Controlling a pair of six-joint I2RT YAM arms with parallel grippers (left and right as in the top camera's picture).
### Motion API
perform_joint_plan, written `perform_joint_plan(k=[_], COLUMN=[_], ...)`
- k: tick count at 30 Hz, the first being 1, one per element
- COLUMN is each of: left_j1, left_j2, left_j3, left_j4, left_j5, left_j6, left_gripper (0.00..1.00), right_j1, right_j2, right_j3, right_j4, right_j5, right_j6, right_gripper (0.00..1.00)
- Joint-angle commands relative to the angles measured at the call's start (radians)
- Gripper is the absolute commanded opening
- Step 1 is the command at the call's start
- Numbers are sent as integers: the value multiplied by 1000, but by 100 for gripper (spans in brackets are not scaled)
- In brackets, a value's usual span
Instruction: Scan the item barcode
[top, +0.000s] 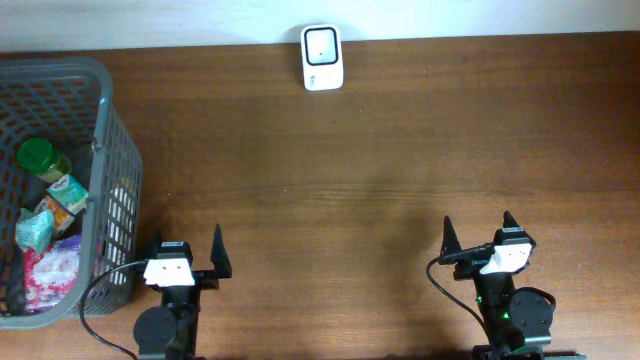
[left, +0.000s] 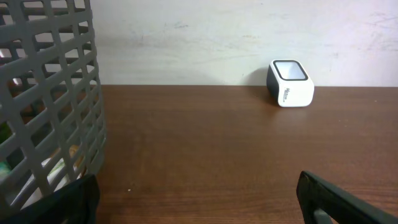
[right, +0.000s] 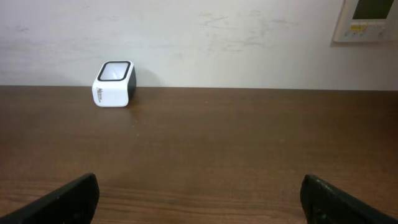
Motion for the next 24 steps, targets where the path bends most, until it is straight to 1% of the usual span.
perform_joint_plan(k=[1,12,14,15,16,19,21,22,23,24], left_j1=[-3,-3,-3,-3,-3,-3,-3,-3,-3,-3], left_j2=[-6,-6,-6,-6,-6,-3,-3,-3,-3,-3], left_j3=[-6,-6,-6,-6,-6,-6,-6,-6,8,41], left_j4=[-1,-1,43,42,-3,13,138,251,400,427], left_j5=[11,10,11,12,12,100,245,339,378,378], left_j6=[15,15,15,15,15,14,14,14,-44,-57], left_gripper=[99,99,99,99,99,99,99,99,99,99], right_j1=[0,0,0,0,0,0,0,0,0,0], right_j2=[1,1,1,1,1,1,1,1,1,1], right_j3=[-10,-10,-10,-10,-10,-10,-10,-10,-10,-10], right_j4=[0,0,0,0,0,0,0,0,0,0], right_j5=[2,2,2,2,2,2,2,2,2,2], right_j6=[-6,-6,-6,-6,-6,-6,-6,-6,-6,-6], right_gripper=[98,98,99,99,99,99,98,98,98,99])
